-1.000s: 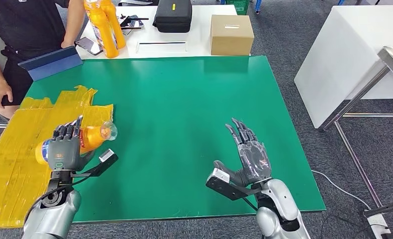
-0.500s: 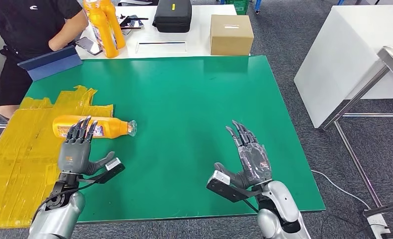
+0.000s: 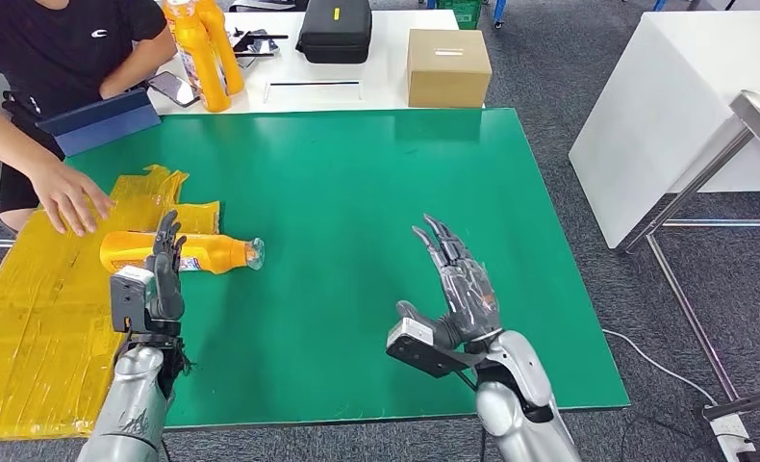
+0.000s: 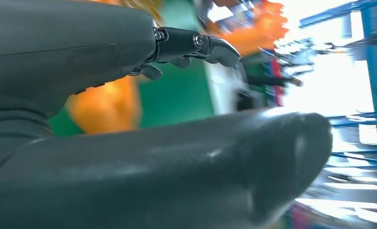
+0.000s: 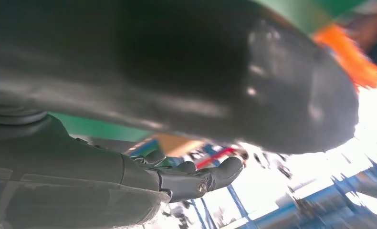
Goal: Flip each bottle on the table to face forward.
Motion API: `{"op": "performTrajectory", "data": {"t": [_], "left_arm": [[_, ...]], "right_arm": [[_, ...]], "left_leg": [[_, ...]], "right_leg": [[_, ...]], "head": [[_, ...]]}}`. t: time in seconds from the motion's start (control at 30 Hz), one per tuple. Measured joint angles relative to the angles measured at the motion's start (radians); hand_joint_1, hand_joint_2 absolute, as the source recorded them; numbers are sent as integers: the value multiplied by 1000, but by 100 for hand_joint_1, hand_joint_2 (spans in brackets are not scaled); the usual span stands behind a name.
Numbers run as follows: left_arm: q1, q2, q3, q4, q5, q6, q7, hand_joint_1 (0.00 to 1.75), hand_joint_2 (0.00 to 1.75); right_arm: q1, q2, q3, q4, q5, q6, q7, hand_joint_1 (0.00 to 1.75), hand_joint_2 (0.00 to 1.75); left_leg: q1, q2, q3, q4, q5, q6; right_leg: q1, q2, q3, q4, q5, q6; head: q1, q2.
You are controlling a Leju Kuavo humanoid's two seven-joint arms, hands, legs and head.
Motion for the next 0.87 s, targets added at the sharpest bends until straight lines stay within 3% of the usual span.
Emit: {"op": "performTrajectory", "data": {"t": [0.13, 0.3, 0.53, 0.87], "left_arm": [[5, -28, -82, -103, 159, -56, 31, 0, 0], [3, -35, -164, -154, 226, -63, 32, 0, 0], [-31, -26, -235, -143, 255, -42, 0, 0, 0], [-89, -1, -273, -68, 287, -25, -37, 0, 0]], "right_arm": [[-110, 52, 48, 92, -106, -55, -69, 0, 0], [-210, 102, 100, 172, -173, -92, -106, 0, 0], [-280, 147, 154, 277, -198, -124, -85, 0, 0], [-344, 171, 172, 395, -213, -147, -88, 0, 0]], "left_leg": [[0, 0, 0, 0, 0, 0], [1, 0, 0, 0, 1, -1], [1, 0, 0, 0, 1, -1], [1, 0, 0, 0, 1, -1]], "right_leg": [[0, 0, 0, 0, 1, -2], [0, 0, -1, 0, 2, -2], [0, 0, -1, 0, 2, -2], [0, 0, -1, 0, 2, -2]], "head": [[0, 0], [0, 0], [0, 0], [0, 0]]}}
